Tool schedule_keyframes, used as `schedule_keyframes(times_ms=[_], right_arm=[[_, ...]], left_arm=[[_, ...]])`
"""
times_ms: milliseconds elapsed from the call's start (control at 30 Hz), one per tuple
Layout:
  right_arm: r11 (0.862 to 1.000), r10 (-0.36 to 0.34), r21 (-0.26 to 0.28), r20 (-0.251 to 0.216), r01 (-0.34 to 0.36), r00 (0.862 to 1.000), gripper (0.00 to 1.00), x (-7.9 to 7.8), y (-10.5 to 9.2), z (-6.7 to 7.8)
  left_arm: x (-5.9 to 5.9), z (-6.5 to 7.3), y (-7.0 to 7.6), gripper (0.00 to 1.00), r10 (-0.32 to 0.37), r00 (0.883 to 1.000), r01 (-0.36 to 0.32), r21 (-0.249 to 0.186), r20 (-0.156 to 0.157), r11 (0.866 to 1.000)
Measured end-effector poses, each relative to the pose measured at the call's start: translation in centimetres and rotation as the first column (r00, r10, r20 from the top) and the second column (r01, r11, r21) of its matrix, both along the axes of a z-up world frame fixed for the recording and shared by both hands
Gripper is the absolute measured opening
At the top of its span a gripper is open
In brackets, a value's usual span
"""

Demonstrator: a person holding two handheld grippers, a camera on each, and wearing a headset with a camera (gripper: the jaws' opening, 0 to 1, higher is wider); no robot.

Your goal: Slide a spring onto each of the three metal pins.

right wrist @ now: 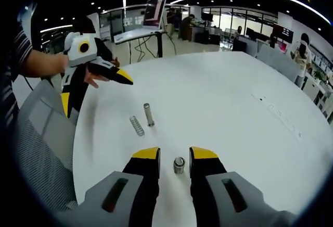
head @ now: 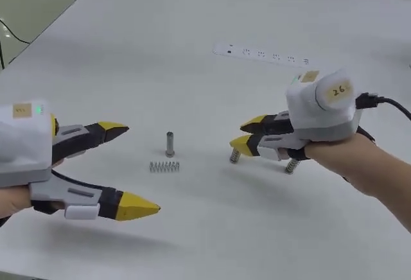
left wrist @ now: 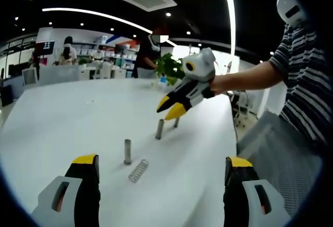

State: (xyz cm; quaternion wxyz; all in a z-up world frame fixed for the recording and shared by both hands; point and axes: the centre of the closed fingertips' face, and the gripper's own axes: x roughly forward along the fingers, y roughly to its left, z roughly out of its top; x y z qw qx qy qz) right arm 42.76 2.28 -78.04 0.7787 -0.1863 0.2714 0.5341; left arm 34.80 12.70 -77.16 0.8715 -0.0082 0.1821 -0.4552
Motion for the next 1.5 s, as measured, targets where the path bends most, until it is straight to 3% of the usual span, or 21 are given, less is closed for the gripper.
schedule_keyframes(times_ms=[267,667,1100,1500], right_arm=[[0.998,0.004,0.071,-0.005,-0.003,1.0,0.22,-1.3,0.5,1.3],[0.996,0.019,0.083,-0.029,-0.016,0.999,0.21,-3.4,0.0,0.9],[0.996,0.078,0.036,-0.03,-0.077,0.996,0.21,-4.3,0.9,-0.3],[0.983,0.183,-0.033,0.001,-0.183,0.983,0.21,-4.4,2.5,-0.6]], left_arm=[[0.1,0.1,0.0,0.98,0.001,1.0,-0.001,-0.001,0.003,1.0],[-0.2,-0.3,0.2,0.98,0.007,1.0,-0.007,0.001,-0.005,1.0],[-0.6,-0.8,1.0,0.98,0.022,1.0,-0.022,-0.001,-0.012,1.0],[-0.6,-1.1,1.3,0.98,0.027,0.999,-0.027,0.003,-0.016,1.0]])
